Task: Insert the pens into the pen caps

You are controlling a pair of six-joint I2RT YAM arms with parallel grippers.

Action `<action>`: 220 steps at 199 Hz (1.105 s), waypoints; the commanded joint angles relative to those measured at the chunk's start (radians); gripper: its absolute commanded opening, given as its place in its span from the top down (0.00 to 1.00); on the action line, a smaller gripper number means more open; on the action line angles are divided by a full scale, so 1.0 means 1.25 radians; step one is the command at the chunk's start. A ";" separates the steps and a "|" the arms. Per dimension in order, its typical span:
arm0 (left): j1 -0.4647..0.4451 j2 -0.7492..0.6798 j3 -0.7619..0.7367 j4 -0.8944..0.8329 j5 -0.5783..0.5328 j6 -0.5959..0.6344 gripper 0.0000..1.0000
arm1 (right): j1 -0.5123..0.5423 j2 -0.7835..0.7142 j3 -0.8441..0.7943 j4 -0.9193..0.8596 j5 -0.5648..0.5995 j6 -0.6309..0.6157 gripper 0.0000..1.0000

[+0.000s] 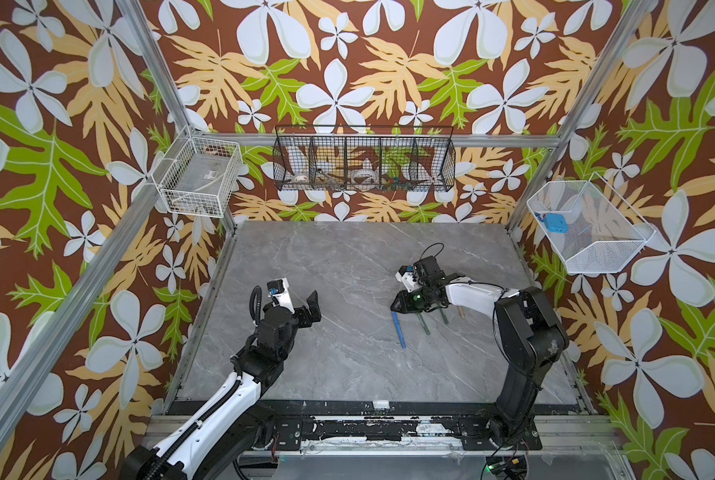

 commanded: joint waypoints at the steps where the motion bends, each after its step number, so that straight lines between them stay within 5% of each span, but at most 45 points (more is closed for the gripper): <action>1: 0.012 0.014 0.001 0.050 -0.107 0.050 0.00 | -0.001 -0.019 0.006 0.036 0.050 -0.014 0.53; 33: 0.041 0.045 -0.032 0.157 -0.244 0.104 0.00 | -0.007 -0.101 -0.007 0.087 0.122 -0.043 0.39; 57: 0.071 0.092 -0.120 0.387 -0.334 0.212 0.00 | -0.049 -0.239 -0.106 0.177 0.269 -0.079 0.34; 91: 0.172 0.170 -0.220 0.624 -0.225 0.219 0.00 | -0.139 -0.464 -0.378 0.419 0.580 -0.138 0.11; 142: 0.233 0.328 -0.194 0.737 -0.084 0.175 0.00 | -0.244 -0.512 -0.641 0.806 0.673 -0.157 0.08; 166: 0.235 0.436 -0.209 0.877 -0.038 0.202 0.00 | -0.256 -0.446 -0.714 0.997 0.619 -0.200 0.10; 187: 0.235 0.421 -0.190 0.811 -0.050 0.184 0.00 | -0.253 -0.282 -0.797 1.321 0.621 -0.212 0.08; 201: 0.235 0.428 -0.193 0.828 -0.048 0.190 0.00 | -0.262 -0.344 -0.741 1.103 0.607 -0.192 0.00; 220: 0.235 0.431 -0.193 0.834 -0.049 0.194 0.00 | -0.268 -0.331 -0.751 1.147 0.643 -0.176 0.01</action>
